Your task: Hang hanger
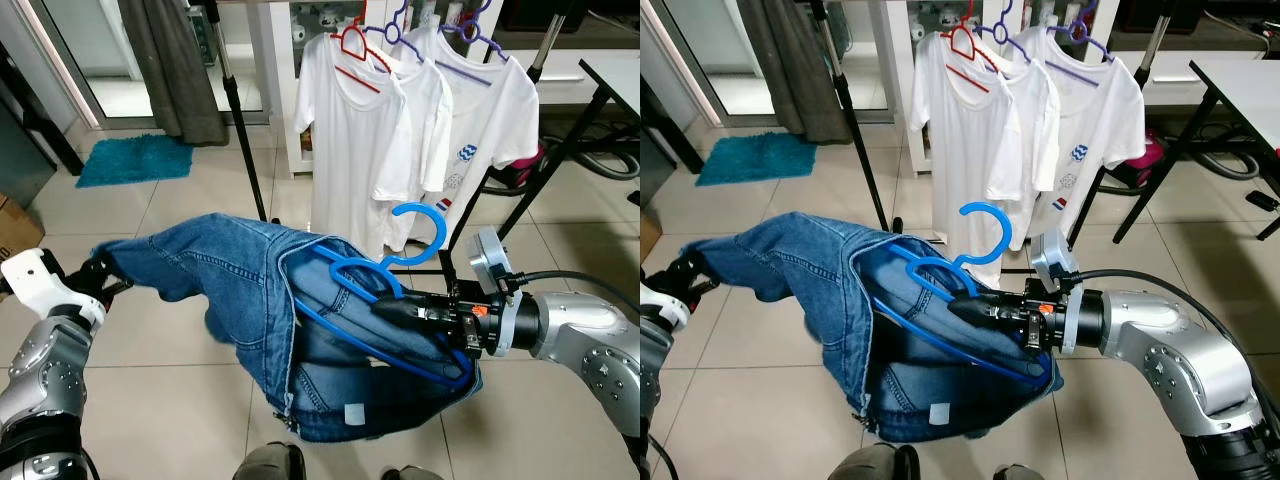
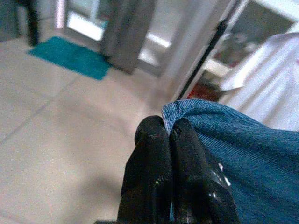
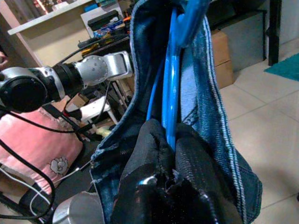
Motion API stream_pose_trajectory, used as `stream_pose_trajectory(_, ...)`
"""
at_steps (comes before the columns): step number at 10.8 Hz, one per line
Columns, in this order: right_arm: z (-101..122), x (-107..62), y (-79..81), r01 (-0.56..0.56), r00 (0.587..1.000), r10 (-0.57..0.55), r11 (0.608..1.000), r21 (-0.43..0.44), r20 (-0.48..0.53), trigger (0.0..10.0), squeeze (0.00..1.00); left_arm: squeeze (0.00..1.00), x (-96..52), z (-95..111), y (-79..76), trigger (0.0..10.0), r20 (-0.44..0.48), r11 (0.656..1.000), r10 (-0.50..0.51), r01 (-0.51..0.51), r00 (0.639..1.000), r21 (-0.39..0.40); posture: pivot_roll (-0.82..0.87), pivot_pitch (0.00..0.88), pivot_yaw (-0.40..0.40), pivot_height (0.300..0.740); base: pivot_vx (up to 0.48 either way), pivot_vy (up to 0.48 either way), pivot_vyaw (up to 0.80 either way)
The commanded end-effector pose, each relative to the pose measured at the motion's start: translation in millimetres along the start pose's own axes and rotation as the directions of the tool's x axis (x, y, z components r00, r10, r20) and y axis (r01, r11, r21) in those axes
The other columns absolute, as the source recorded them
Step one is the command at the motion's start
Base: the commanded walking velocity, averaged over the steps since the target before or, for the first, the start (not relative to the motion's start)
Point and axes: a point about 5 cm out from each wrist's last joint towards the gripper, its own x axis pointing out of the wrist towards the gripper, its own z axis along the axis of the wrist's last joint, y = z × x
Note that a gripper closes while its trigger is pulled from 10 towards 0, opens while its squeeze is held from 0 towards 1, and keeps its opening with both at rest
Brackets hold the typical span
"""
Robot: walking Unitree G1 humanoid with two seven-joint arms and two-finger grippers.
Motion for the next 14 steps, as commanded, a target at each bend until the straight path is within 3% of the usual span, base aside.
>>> stream_pose_trajectory(1, 8, -1.8, 1.5, -0.011, 1.0, 0.012, 0.999, -0.033, 0.021, 10.0, 0.0, 0.0, -1.8, 6, -3.6, 10.0, 0.02, 0.999, -0.046, 0.046, 0.999, -0.01, -0.05, 0.082, 0.103, 0.74, 0.0, 0.0, 0.0)
stream_pose_trajectory(2, 7, -1.6, 0.4, -0.001, 1.0, 0.002, 1.0, -0.031, 0.018, 10.0, 0.0, 1.0, -7.3, 1, -16.4, 10.0, -0.014, 0.986, -0.159, 0.159, 0.987, 0.043, -0.05, 0.084, 0.102, 0.74, 0.0, 0.0, 0.0)
stream_pose_trajectory(4, 6, -1.2, -5.3, 0.051, 0.999, -0.05, 0.998, -0.036, 0.021, 10.0, 0.0, 1.0, -14.9, -5, 1.1, 10.0, -0.041, 0.996, -0.048, 0.05, 0.998, 0.07, -0.04, 0.084, 0.103, 0.74, 0.0, 0.0, 0.0)
stream_pose_trajectory(5, 8, -0.6, -9.0, 0.09, 0.995, -0.089, 0.996, -0.027, 0.041, 10.0, 0.0, 1.0, -22.0, -11, 12.9, 10.0, -0.084, 0.992, 0.015, -0.005, 0.996, 0.123, -0.04, 0.089, 0.1, 0.74, 0.0, 0.0, 0.0)
stream_pose_trajectory(6, 5, 5.8, -21.6, 0.295, 0.953, -0.294, 0.955, -0.005, 0.078, 10.0, 0.0, 0.0, -41.8, -11, 5.2, 10.0, -0.129, 0.954, -0.019, 0.056, 0.991, 0.295, -0.04, 0.1, 0.094, 0.74, 0.0, 0.0, 0.0)
stream_pose_trajectory(7, -6, 13.1, -34.2, 0.485, 0.869, -0.489, 0.872, 0.067, 0.074, 10.0, 0.0, 0.0, -52.2, 1, -28.1, 10.0, -0.067, 0.903, -0.104, 0.122, 0.992, 0.412, -0.04, 0.095, 0.099, 0.74, 0.0, 0.0, 0.0)
stream_pose_trajectory(8, -13, 16.6, -38.9, 0.563, 0.821, -0.567, 0.823, 0.075, 0.066, 10.0, 0.0, 0.0, -56.0, 4, -48.9, 10.0, -0.039, 0.887, -0.156, 0.157, 0.987, 0.434, -0.04, 0.091, 0.103, 0.74, 0.0, 0.0, 0.0)
stream_pose_trajectory(9, -25, 23.2, -43.5, 0.674, 0.732, -0.679, 0.733, 0.089, 0.051, 10.0, 0.0, 0.0, -61.0, -5, -82.7, 10.0, -0.062, 0.849, -0.245, 0.245, 0.968, 0.467, -0.05, 0.085, 0.11, 0.74, 0.0, 0.0, 0.0)
stream_pose_trajectory(10, -36, 28.1, -46.2, 0.73, 0.677, -0.736, 0.674, 0.115, 0.018, 10.0, 0.0, 0.0, -62.6, -17, -101.8, 10.0, -0.089, 0.845, -0.273, 0.283, 0.958, 0.454, -0.04, 0.087, 0.106, 0.74, 0.0, 0.0, 0.0)
stream_pose_trajectory(11, -42, 35.8, -52.0, 0.779, 0.625, -0.781, 0.624, 0.064, 0.001, 10.0, 0.0, 0.0, -58.9, -29, -115.8, 10.0, -0.089, 0.829, -0.288, 0.295, 0.954, 0.476, -0.04, 0.102, 0.084, 0.74, 0.0, 0.0, 0.0)
stream_pose_trajectory(13, -36, 47.2, -53.8, 0.794, 0.607, -0.794, 0.607, 0.011, 0.026, 10.0, 0.0, 0.0, -59.0, -29, -123.2, 10.0, -0.075, 0.836, -0.27, 0.272, 0.96, 0.476, -0.04, 0.091, 0.086, 0.74, 0.127, 0.0, 0.0)
stream_pose_trajectory(14, -33, 52.8, -52.9, 0.798, 0.602, -0.797, 0.603, -0.003, 0.054, 10.0, 0.0, 0.0, -61.0, -37, -123.2, 10.0, -0.104, 0.809, -0.279, 0.292, 0.955, 0.511, -0.05, 0.082, 0.09, 0.74, 0.322, 0.0, 0.0)
